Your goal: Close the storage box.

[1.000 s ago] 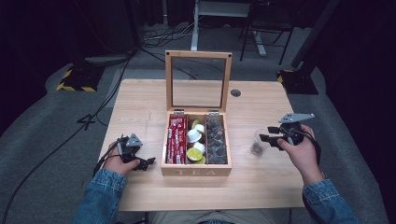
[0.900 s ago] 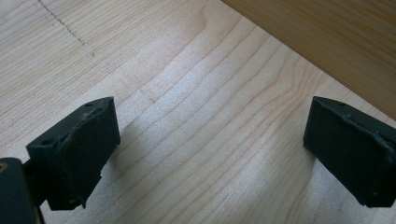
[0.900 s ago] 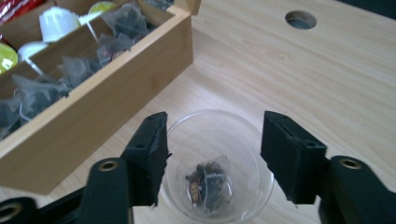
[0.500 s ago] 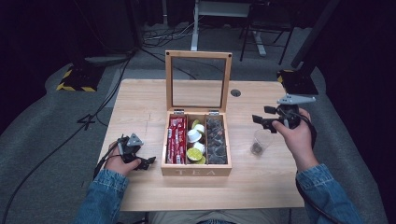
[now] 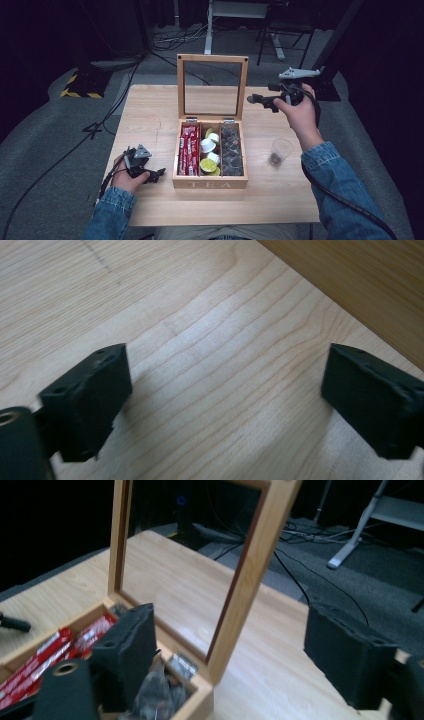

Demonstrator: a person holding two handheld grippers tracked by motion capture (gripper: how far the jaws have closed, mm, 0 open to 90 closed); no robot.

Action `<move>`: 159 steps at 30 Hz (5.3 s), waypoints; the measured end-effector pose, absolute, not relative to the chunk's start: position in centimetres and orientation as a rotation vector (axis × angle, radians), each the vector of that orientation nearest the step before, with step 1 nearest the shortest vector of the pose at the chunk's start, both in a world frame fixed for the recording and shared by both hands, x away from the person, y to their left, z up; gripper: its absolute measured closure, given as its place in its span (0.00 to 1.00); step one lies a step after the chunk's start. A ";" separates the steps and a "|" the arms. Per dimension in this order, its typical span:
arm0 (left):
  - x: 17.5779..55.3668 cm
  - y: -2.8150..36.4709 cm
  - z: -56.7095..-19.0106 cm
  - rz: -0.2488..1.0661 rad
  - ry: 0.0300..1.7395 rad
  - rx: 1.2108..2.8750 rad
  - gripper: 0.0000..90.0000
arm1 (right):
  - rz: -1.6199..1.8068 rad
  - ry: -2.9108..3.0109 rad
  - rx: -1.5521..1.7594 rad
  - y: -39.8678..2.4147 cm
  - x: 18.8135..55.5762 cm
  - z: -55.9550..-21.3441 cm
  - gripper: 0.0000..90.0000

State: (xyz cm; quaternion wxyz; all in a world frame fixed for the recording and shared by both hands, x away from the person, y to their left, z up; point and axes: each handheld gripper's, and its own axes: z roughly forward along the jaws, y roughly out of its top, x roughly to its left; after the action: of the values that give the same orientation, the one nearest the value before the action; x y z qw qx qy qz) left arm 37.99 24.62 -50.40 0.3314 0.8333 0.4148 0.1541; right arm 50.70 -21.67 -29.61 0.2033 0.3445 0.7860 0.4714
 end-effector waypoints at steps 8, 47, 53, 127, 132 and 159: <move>37.4 25.0 -50.4 0.419 1.108 2.153 0.17 | 1.346 2.122 1.002 -18.8 55.2 -28.7 0.22; 36.3 25.3 -50.4 0.426 1.133 2.141 0.17 | 1.305 2.106 0.962 -17.1 56.1 -28.2 0.69; 36.3 25.3 -50.4 0.426 1.132 2.142 0.17 | 1.356 2.118 0.908 -17.8 53.5 -27.9 0.68; 36.5 25.2 -50.4 0.427 1.136 2.140 0.17 | 1.225 2.324 0.714 -18.9 36.0 -38.4 0.45; 36.5 25.2 -50.4 0.426 1.133 2.144 0.17 | 1.226 2.322 0.720 -19.0 35.5 -39.3 0.45; 36.5 25.2 -50.4 0.427 1.134 2.143 0.17 | 1.167 2.410 0.726 -19.0 34.4 -42.9 0.45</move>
State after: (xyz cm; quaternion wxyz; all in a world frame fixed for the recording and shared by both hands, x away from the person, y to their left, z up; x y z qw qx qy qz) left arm 36.50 25.19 -50.39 0.3334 0.8207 0.4342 0.1635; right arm 34.40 -19.03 -42.93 0.1827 0.2572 0.8540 0.4137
